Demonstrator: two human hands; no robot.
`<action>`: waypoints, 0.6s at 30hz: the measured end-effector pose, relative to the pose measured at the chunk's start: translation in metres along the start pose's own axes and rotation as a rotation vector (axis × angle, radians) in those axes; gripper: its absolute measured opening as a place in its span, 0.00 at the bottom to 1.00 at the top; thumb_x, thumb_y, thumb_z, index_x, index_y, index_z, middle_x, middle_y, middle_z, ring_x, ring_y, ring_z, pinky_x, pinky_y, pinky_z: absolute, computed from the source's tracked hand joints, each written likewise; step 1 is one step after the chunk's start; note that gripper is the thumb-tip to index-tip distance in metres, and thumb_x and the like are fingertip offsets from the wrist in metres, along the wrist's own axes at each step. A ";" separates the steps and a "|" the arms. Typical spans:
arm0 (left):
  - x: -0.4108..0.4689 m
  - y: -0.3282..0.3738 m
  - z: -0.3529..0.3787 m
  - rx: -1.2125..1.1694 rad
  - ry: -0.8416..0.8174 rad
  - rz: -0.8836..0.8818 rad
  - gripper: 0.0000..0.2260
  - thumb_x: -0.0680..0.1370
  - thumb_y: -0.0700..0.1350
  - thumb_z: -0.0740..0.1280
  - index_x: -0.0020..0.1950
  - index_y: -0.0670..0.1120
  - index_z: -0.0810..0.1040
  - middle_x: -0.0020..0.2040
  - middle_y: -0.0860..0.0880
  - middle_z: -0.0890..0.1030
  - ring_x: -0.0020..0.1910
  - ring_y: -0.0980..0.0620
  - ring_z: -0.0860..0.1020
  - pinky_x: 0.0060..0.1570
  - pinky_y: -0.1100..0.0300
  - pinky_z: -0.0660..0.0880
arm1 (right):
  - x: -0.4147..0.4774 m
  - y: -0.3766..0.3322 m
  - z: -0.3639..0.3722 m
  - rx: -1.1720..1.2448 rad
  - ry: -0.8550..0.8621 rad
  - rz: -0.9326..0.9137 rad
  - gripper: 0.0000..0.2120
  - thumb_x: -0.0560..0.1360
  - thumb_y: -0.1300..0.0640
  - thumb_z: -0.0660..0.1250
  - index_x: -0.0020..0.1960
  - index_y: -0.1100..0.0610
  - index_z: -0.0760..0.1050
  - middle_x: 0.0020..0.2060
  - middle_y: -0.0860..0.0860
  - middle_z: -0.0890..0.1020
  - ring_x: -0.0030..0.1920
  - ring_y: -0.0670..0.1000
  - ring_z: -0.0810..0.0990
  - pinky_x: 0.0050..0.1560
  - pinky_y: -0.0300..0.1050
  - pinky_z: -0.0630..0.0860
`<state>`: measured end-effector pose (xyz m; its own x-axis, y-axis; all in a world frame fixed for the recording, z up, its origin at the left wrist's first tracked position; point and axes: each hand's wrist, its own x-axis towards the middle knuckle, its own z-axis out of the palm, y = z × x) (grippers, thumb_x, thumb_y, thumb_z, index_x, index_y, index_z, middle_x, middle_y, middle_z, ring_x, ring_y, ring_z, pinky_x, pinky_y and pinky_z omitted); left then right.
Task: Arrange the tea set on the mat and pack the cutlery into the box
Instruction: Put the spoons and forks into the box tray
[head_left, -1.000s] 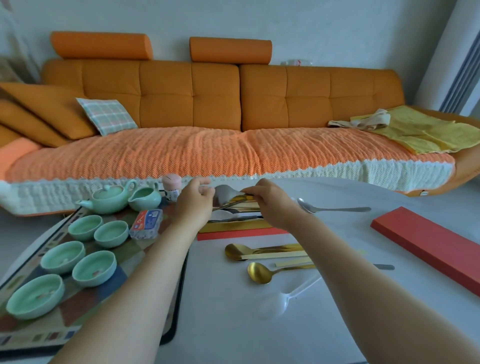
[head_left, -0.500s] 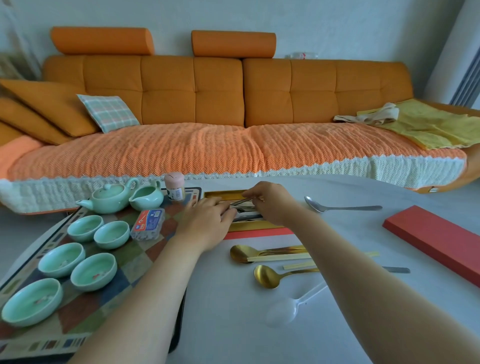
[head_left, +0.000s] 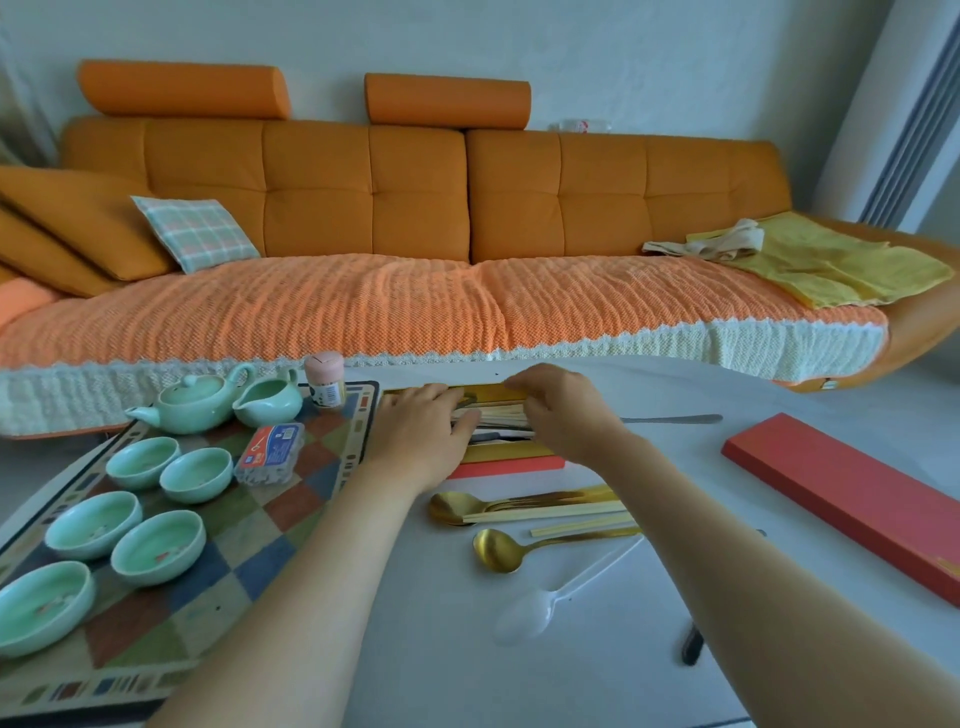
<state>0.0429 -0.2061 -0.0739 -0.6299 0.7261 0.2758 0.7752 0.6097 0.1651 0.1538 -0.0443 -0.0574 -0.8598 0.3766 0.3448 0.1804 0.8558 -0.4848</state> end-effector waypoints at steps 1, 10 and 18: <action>0.002 0.009 0.000 -0.029 0.025 0.022 0.23 0.83 0.59 0.51 0.75 0.52 0.67 0.74 0.52 0.69 0.72 0.49 0.65 0.69 0.50 0.59 | -0.001 0.008 -0.005 0.007 0.054 0.014 0.19 0.78 0.63 0.57 0.63 0.52 0.78 0.61 0.48 0.78 0.50 0.50 0.78 0.48 0.42 0.75; 0.013 0.076 0.018 -0.161 -0.041 0.178 0.22 0.83 0.54 0.55 0.77 0.51 0.62 0.75 0.52 0.65 0.74 0.50 0.62 0.71 0.48 0.62 | -0.017 0.086 -0.014 -0.240 -0.171 0.305 0.28 0.78 0.55 0.60 0.77 0.50 0.60 0.72 0.52 0.69 0.69 0.56 0.68 0.67 0.54 0.68; 0.019 0.090 0.028 -0.246 -0.058 0.199 0.22 0.83 0.48 0.56 0.77 0.50 0.61 0.76 0.51 0.64 0.74 0.51 0.62 0.72 0.52 0.62 | -0.010 0.093 -0.004 -0.436 -0.133 0.174 0.16 0.84 0.53 0.53 0.66 0.47 0.74 0.56 0.51 0.79 0.58 0.56 0.76 0.60 0.52 0.69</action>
<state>0.0992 -0.1284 -0.0801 -0.4605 0.8447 0.2728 0.8676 0.3634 0.3393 0.1807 0.0333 -0.1030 -0.8476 0.5030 0.1690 0.4856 0.8637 -0.1348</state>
